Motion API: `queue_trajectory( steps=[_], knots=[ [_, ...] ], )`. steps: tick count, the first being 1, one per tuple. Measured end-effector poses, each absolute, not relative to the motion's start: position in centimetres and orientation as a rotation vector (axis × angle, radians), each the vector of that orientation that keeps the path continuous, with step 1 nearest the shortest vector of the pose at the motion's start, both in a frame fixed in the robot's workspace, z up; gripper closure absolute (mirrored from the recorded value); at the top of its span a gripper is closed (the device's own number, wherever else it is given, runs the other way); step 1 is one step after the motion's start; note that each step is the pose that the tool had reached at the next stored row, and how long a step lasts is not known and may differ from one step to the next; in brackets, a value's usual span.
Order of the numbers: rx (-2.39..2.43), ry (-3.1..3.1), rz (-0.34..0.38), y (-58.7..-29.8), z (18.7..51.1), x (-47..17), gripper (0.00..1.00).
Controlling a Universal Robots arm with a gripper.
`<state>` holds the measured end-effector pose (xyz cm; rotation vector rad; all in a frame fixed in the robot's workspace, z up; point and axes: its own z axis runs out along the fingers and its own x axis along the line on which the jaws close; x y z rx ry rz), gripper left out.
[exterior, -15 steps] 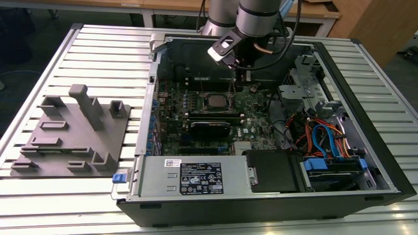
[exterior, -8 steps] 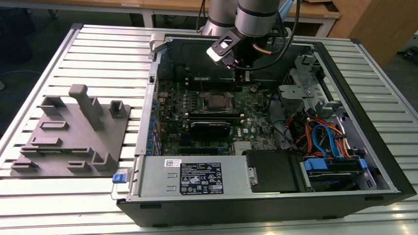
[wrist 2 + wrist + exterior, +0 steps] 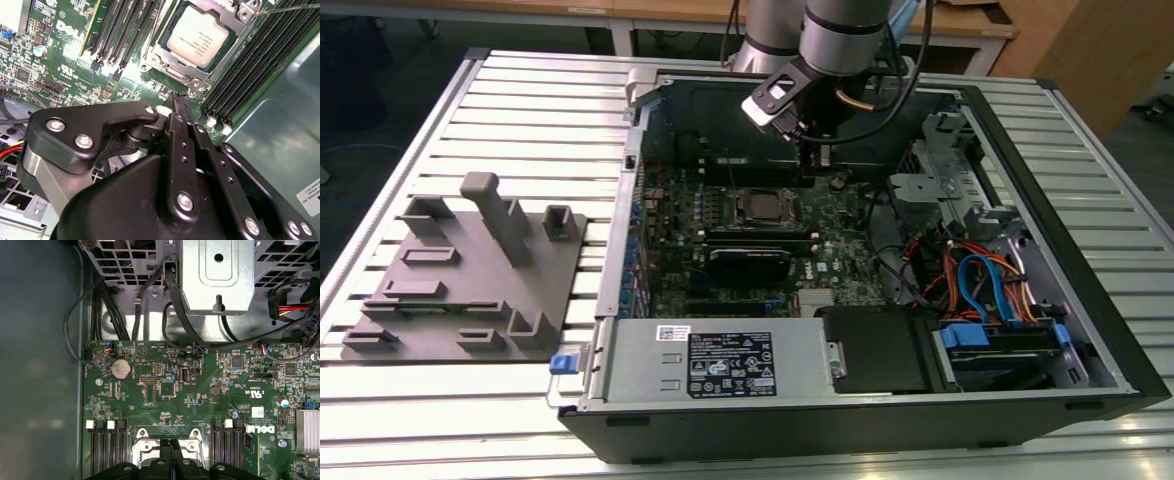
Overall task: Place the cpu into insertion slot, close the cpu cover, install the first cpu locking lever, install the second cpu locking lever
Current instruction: 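Close the cpu cover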
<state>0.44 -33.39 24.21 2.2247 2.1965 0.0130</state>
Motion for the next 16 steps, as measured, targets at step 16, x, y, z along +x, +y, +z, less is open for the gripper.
queue_trajectory(
  steps=[16],
  knots=[
    [2.225, 2.197, 0.013, -33.4, 23.3, -1.1, 0.9]
  ],
)
